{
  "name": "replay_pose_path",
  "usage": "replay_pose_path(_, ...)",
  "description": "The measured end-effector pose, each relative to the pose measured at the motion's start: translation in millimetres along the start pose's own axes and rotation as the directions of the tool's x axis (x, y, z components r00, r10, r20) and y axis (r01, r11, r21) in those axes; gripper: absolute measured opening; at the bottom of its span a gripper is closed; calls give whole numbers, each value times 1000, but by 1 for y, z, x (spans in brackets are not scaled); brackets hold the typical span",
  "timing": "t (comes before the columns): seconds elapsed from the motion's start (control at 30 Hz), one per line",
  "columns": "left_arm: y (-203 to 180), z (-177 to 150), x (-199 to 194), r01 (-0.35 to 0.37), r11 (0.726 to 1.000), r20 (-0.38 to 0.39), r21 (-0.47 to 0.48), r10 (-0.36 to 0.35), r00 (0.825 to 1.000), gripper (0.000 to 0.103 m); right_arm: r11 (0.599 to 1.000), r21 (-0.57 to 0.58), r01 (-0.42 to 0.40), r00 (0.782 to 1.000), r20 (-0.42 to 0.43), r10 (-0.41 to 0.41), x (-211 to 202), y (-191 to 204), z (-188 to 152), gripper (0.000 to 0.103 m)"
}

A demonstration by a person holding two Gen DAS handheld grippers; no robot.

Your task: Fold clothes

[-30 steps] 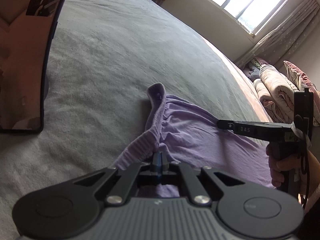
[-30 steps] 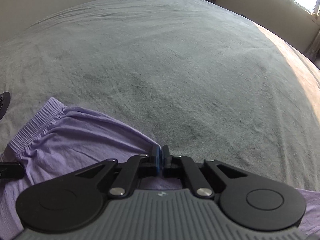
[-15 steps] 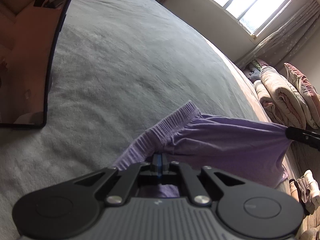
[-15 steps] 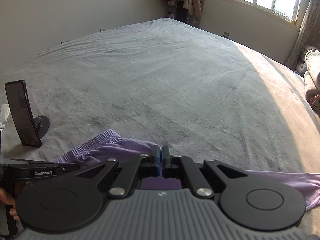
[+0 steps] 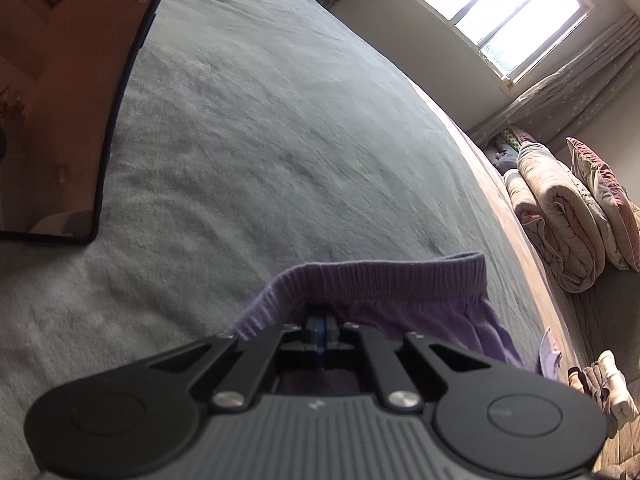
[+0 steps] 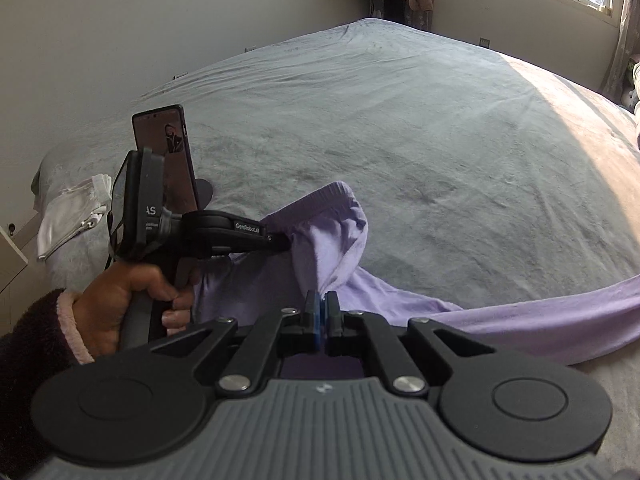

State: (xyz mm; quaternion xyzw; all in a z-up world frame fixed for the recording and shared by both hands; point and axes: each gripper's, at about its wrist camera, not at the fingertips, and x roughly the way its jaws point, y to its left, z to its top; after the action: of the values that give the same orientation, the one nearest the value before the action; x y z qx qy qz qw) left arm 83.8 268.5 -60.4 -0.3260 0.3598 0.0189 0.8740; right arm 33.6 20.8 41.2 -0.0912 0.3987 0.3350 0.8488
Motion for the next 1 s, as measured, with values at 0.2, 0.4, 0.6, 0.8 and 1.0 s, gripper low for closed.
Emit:
replay_pose_path(0.2, 0, -2, -4, 2, 1000, -6, 4, -2, 1000, 1, 997, 69, -16, 993, -115, 24, 51, 6, -47, 3)
replay_pose_path(0.4, 7, -3, -11, 31, 999, -17, 20, -31, 999, 1, 993, 111, -27, 994, -100, 39, 64, 0, -58, 4)
replay_pose_path(0.6, 7, -10, -28, 34, 998, -31, 48, -33, 999, 1, 996, 88, -34, 998, -56, 39, 54, 0, -51, 19)
replay_pose_path(0.8, 11, -18, -52, 44, 994, -32, 95, -41, 999, 2, 997, -61, 44, 998, 56, -40, 50, 12, -36, 52)
replay_pose_path(1.0, 22, -20, -61, 75, 991, -31, 115, -71, 997, 1, 950, -263, 171, 982, 128, -141, 81, 28, -21, 52)
